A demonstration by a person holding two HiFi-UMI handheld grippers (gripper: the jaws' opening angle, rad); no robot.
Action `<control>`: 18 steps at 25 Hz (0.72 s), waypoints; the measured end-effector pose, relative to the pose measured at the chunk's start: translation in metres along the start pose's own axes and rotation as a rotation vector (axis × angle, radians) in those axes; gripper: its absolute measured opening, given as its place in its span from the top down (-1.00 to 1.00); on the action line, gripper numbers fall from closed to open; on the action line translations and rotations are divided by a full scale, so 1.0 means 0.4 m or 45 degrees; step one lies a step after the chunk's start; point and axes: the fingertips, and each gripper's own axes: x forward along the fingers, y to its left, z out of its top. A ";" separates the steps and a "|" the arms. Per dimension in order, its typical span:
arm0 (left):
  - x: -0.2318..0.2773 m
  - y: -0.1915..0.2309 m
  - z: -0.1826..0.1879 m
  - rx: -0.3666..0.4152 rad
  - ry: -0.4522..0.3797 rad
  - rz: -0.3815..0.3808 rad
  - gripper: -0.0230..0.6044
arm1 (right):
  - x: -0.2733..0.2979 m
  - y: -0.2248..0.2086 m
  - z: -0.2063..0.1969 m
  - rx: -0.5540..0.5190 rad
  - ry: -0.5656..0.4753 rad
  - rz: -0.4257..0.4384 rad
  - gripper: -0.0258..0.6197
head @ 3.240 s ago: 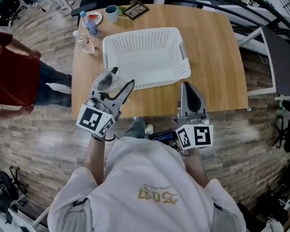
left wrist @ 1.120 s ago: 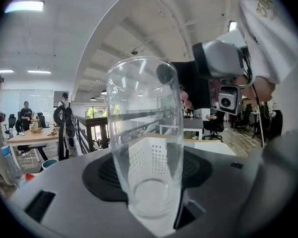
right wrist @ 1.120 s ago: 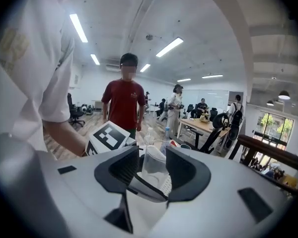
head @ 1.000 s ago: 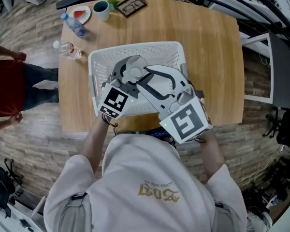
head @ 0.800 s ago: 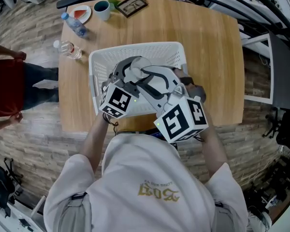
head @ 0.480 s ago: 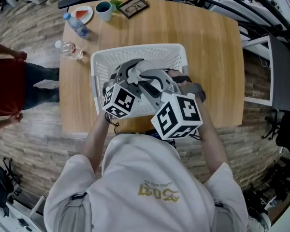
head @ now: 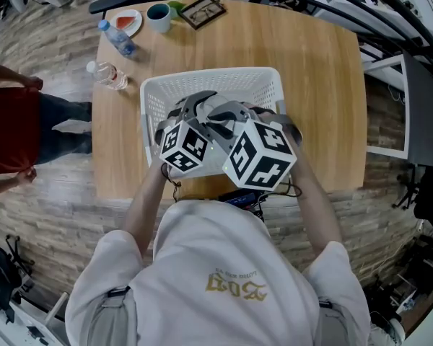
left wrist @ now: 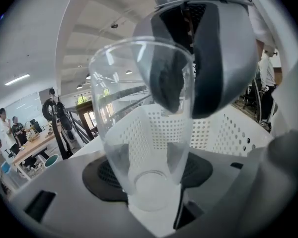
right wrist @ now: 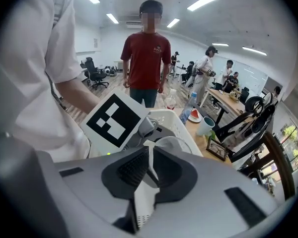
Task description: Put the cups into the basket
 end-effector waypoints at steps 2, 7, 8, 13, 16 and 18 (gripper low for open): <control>0.001 0.001 -0.005 0.006 0.010 0.007 0.07 | 0.005 0.003 -0.001 0.030 0.003 0.025 0.82; 0.011 -0.012 -0.024 0.027 0.046 0.000 0.07 | 0.017 0.009 -0.017 0.094 0.015 0.044 0.83; 0.012 -0.015 -0.027 0.024 0.049 0.001 0.07 | 0.019 0.012 -0.018 0.099 0.019 0.042 0.83; 0.022 -0.011 -0.047 0.066 0.087 0.001 0.07 | 0.034 0.007 -0.027 0.174 0.006 0.037 0.84; 0.032 -0.015 -0.056 0.068 0.110 -0.016 0.07 | 0.041 0.001 -0.035 0.208 0.001 0.040 0.84; 0.043 -0.020 -0.063 0.075 0.133 -0.022 0.07 | 0.045 0.001 -0.046 0.223 0.002 0.035 0.84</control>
